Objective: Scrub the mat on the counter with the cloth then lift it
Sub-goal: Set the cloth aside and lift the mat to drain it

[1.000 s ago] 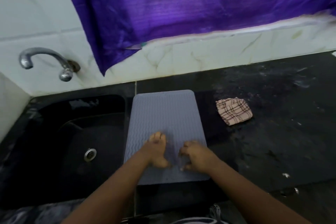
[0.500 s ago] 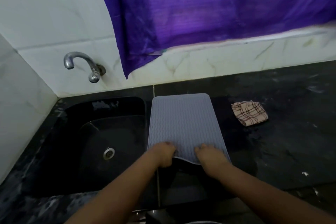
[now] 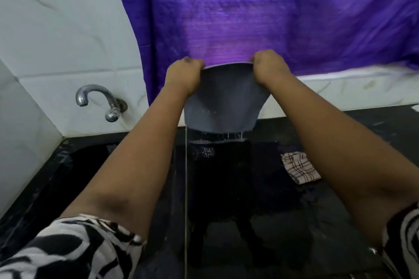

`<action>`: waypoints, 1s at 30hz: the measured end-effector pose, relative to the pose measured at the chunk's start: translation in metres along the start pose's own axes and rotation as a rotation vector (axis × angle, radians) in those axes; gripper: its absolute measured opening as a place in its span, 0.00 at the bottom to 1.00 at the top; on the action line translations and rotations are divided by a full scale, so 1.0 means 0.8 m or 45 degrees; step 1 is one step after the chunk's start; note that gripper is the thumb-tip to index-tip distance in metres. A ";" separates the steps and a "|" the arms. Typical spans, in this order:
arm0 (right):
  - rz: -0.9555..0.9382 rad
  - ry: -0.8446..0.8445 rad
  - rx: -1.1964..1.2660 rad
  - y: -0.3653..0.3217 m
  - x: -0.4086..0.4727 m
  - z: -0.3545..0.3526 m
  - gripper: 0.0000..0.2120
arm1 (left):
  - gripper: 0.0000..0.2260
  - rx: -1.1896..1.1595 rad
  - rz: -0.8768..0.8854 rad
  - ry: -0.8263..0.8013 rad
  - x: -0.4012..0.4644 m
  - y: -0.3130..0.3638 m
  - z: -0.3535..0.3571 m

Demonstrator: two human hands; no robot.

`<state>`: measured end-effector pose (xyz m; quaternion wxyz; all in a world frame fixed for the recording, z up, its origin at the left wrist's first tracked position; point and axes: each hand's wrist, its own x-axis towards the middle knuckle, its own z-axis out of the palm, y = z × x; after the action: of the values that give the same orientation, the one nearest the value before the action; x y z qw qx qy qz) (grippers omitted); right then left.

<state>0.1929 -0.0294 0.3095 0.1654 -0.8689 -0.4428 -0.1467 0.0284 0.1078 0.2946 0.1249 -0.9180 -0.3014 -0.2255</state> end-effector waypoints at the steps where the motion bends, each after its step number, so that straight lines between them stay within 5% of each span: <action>1: 0.028 0.042 0.025 0.001 -0.007 -0.005 0.16 | 0.09 0.018 0.029 0.051 -0.006 0.002 -0.002; 5: 0.075 0.017 0.184 0.019 -0.072 0.022 0.16 | 0.11 -0.031 0.149 0.019 -0.072 0.011 0.026; 10: 0.306 -0.419 0.347 0.051 -0.239 0.145 0.11 | 0.13 -0.459 -0.059 -0.627 -0.239 0.053 0.114; 16: 0.218 -0.782 0.227 0.076 -0.408 0.236 0.20 | 0.12 -0.374 0.310 -1.046 -0.398 0.099 0.179; 19: -0.006 -0.748 0.059 0.085 -0.429 0.235 0.27 | 0.22 -0.184 0.497 -1.038 -0.416 0.094 0.183; 25: 0.054 -0.878 0.085 0.078 -0.424 0.223 0.30 | 0.24 -0.208 0.515 -1.052 -0.409 0.088 0.169; 30: 0.180 -1.100 0.190 0.056 -0.393 0.190 0.32 | 0.15 -0.289 0.438 -1.193 -0.383 0.090 0.144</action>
<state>0.0688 -0.2173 0.0389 0.0371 -0.8643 -0.4201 0.2740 -0.1084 -0.0591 0.0378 -0.0887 -0.9646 -0.1434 0.2028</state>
